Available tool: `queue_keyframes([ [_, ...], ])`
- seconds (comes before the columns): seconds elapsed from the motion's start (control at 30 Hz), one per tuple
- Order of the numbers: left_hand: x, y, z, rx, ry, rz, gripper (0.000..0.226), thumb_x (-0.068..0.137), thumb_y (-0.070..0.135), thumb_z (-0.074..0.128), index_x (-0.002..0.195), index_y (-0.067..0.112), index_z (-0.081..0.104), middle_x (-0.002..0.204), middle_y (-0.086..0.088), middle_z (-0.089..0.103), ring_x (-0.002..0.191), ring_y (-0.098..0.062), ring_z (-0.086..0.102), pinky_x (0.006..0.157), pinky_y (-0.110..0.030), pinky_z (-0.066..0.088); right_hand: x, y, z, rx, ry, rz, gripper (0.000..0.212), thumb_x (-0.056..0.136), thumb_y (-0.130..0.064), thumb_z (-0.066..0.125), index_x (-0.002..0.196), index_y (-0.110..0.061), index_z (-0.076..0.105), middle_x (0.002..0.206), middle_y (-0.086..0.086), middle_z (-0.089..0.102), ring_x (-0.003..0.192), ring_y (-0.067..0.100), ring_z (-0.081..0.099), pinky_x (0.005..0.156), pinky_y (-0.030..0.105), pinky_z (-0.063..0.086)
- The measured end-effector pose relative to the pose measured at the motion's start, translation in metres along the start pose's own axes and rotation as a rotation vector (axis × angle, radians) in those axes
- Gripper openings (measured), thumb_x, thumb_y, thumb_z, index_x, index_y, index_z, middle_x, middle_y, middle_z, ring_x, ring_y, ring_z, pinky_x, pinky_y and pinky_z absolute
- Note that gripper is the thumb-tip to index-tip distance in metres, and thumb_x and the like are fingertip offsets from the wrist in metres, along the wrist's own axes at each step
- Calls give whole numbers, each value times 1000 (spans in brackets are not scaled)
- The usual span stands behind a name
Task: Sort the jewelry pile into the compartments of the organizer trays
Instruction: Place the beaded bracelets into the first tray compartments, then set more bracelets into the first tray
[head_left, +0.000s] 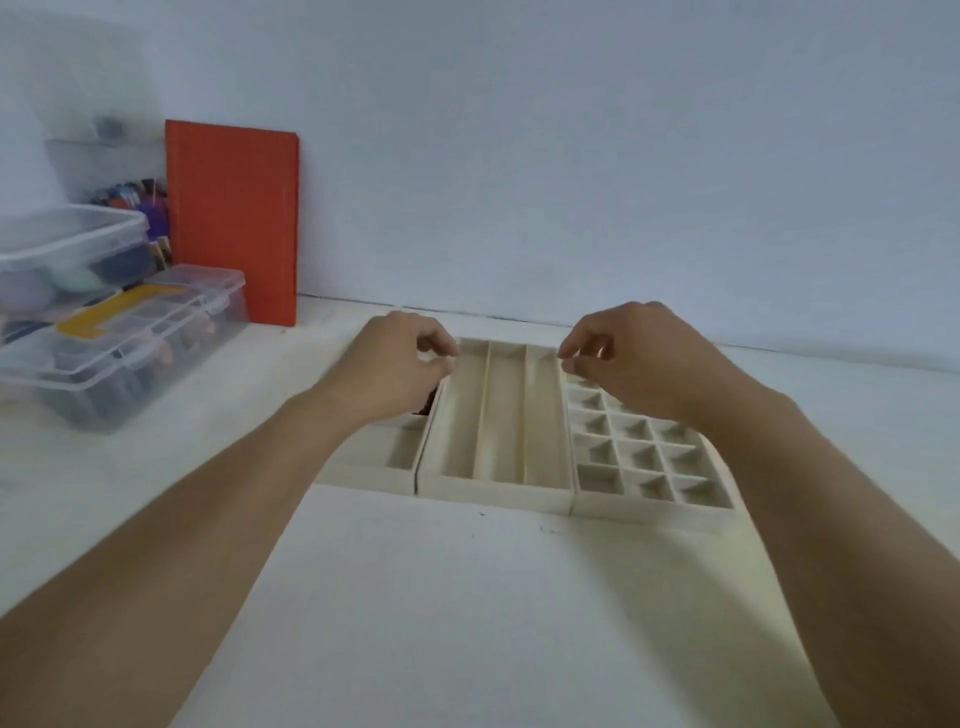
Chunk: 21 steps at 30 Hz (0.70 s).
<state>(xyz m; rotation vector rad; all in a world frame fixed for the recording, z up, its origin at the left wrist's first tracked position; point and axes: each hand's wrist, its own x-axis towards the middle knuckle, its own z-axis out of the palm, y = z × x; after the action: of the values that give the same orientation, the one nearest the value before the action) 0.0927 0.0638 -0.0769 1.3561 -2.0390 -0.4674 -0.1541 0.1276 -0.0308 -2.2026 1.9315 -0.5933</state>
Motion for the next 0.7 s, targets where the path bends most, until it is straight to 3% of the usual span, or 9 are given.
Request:
queue_keyframes([
  [0.13, 6, 67, 52, -10, -188, 56, 9, 88, 23, 72, 96, 25, 75, 102, 13, 68, 101, -5, 61, 80, -19, 41, -32, 59, -14, -62, -9, 102, 7, 91, -32, 68, 93, -35, 74, 83, -20, 69, 79, 6, 65, 84, 37, 56],
  [0.27, 8, 140, 112, -58, -257, 152, 7, 87, 24, 73, 91, 28, 76, 95, 13, 70, 94, -6, 64, 83, -22, 51, -60, 113, -33, -102, 1, 170, 7, 92, -33, 68, 93, -35, 75, 79, -23, 66, 79, 5, 63, 80, 33, 54],
  [0.37, 2, 185, 156, -71, -347, 243, 8, 90, 22, 72, 96, 26, 76, 93, 19, 66, 87, 1, 60, 76, -11, 47, -83, 161, -52, -106, -2, 301, 9, 89, -30, 70, 83, -36, 73, 83, -16, 70, 80, 11, 67, 76, 32, 54],
  [0.47, 0, 217, 192, -62, -395, 298, 9, 88, 18, 72, 92, 25, 76, 94, 16, 68, 89, -6, 63, 79, -26, 50, -106, 197, -65, -109, -83, 436, 2, 88, -28, 75, 87, -30, 76, 90, -6, 72, 82, 14, 66, 76, 31, 53],
  [0.53, 1, 230, 209, -3, -428, 311, 9, 89, 20, 71, 93, 26, 76, 92, 13, 69, 87, -9, 63, 74, -25, 46, -114, 207, -69, -100, -156, 494, 5, 87, -29, 77, 91, -27, 78, 93, -4, 73, 84, 15, 65, 76, 29, 50],
  [0.7, 1, 239, 238, 110, -466, 309, 15, 89, 24, 71, 101, 29, 76, 105, 5, 65, 111, -16, 58, 89, -23, 43, -119, 213, -64, -120, -262, 611, 26, 77, -34, 84, 93, -15, 77, 76, 3, 75, 83, 23, 73, 83, 38, 60],
])
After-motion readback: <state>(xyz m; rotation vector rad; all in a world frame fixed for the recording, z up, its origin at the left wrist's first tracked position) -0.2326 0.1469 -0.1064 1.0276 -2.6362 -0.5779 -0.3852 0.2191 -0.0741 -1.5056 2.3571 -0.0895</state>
